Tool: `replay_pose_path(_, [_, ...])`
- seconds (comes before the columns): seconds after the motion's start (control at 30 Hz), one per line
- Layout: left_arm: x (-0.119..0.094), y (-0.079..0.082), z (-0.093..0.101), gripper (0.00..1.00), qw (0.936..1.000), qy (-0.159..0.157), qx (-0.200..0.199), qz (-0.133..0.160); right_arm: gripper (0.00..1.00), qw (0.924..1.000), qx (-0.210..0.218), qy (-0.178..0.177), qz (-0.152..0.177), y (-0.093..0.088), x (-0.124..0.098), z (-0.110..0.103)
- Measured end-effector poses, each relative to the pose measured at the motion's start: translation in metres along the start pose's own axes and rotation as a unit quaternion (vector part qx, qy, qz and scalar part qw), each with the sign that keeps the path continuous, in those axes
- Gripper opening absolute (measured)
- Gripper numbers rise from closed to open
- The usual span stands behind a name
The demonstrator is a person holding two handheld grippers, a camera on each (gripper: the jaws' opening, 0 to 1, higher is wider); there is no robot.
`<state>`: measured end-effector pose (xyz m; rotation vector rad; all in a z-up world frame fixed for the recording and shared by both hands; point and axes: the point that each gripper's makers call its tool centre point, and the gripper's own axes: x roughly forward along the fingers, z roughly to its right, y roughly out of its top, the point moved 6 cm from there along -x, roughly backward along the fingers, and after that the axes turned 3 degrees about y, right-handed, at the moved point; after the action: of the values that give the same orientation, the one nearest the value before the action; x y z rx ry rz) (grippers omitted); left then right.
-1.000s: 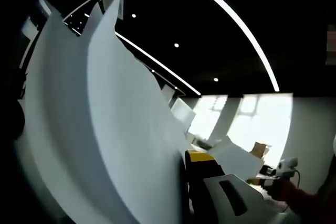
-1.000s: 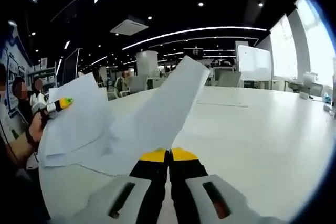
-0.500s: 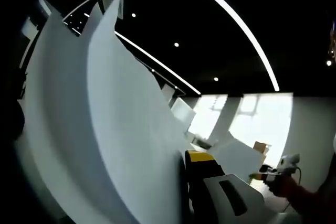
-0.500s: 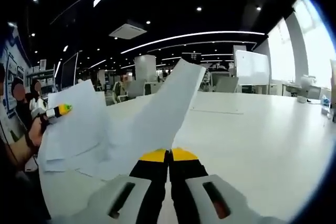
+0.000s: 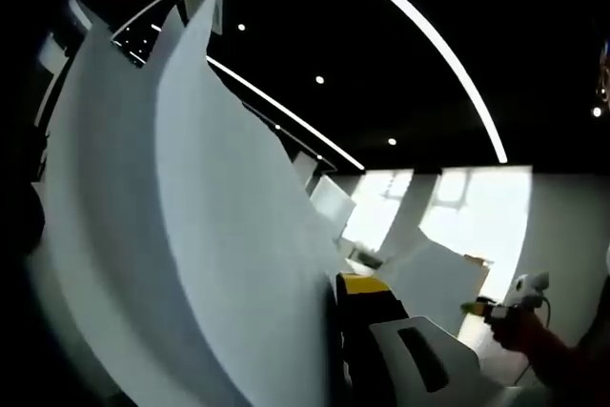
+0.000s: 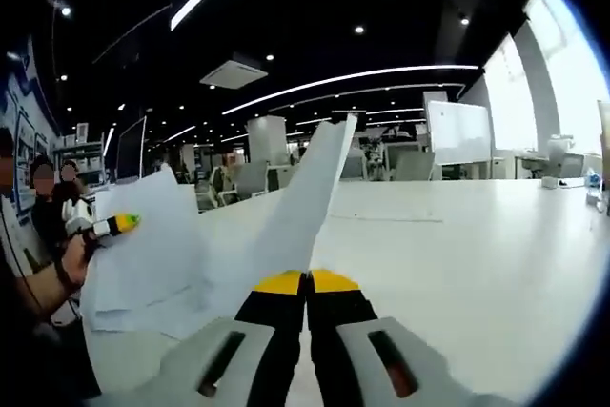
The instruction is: Organize the stack of printing papers by aligning and flattening the scattered papers on the table
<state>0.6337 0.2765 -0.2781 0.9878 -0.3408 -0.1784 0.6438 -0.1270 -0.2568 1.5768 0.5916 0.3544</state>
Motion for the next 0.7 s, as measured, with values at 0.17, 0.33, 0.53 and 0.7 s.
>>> replay_pose_path(0.17, [0.0, 0.0, 0.0, 0.12, 1.0, 0.0, 0.0, 0.0, 0.0, 0.9998, -0.008, 0.0, 0.017, 0.012, -0.004, -0.001])
replay_pose_path(0.33, [0.0, 0.0, 0.0, 0.12, 1.0, 0.0, 0.0, 0.0, 0.0, 0.9989, -0.041, -0.007, 0.024, 0.026, -0.009, -0.004])
replay_pose_path(0.53, [0.0, 0.0, 0.0, 0.12, 1.0, 0.001, 0.001, 0.0, 0.0, 0.9983, -0.045, -0.006, 0.037, 0.038, -0.012, -0.004])
replay_pose_path(0.7, [0.0, 0.0, 0.0, 0.12, 1.0, 0.0, 0.0, 0.0, 0.0, 0.9976, -0.052, -0.007, 0.046, 0.044, -0.012, -0.006])
